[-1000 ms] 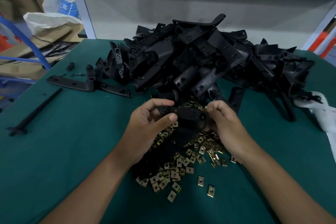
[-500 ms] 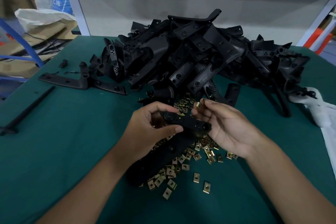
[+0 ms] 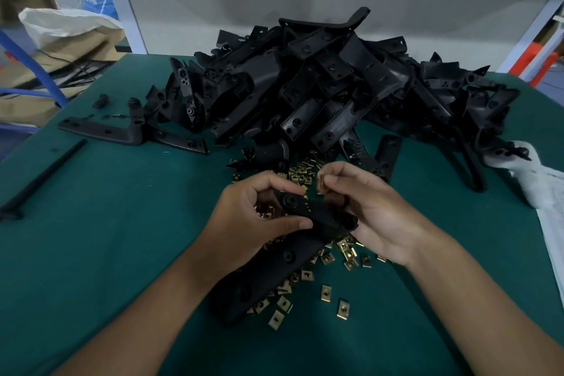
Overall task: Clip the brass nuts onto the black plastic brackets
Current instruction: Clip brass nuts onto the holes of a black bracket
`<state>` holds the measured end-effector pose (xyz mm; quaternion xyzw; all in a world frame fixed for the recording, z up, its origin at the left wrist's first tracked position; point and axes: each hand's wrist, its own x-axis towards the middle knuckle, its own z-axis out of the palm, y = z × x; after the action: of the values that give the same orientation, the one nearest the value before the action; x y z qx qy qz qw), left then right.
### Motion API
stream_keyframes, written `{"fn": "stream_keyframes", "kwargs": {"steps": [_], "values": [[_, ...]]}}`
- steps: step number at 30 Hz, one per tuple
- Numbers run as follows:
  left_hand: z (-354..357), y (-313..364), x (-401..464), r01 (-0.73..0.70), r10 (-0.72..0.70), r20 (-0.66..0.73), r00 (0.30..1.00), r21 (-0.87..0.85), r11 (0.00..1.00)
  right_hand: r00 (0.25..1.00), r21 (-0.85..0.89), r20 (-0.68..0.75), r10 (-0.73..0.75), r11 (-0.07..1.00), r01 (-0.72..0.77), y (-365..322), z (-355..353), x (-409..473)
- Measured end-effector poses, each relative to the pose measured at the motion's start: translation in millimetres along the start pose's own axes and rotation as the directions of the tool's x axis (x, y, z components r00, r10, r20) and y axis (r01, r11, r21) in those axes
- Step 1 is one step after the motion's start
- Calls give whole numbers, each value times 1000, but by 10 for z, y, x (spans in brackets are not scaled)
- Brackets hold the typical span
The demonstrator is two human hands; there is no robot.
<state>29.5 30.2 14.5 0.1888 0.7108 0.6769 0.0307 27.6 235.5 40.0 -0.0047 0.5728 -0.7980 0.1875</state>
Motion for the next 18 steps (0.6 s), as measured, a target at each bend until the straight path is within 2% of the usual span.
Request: {"fn": "stream_keyframes", "kwargs": {"steps": [4, 18], "values": [[14, -15, 1, -20, 20, 1, 1000, -8, 1000, 1000, -153, -12, -22, 988, 20, 12, 43, -22], [2, 4, -1, -51, 50, 23, 998, 75, 996, 997, -181, -31, -72, 981, 65, 39, 85, -27]]}}
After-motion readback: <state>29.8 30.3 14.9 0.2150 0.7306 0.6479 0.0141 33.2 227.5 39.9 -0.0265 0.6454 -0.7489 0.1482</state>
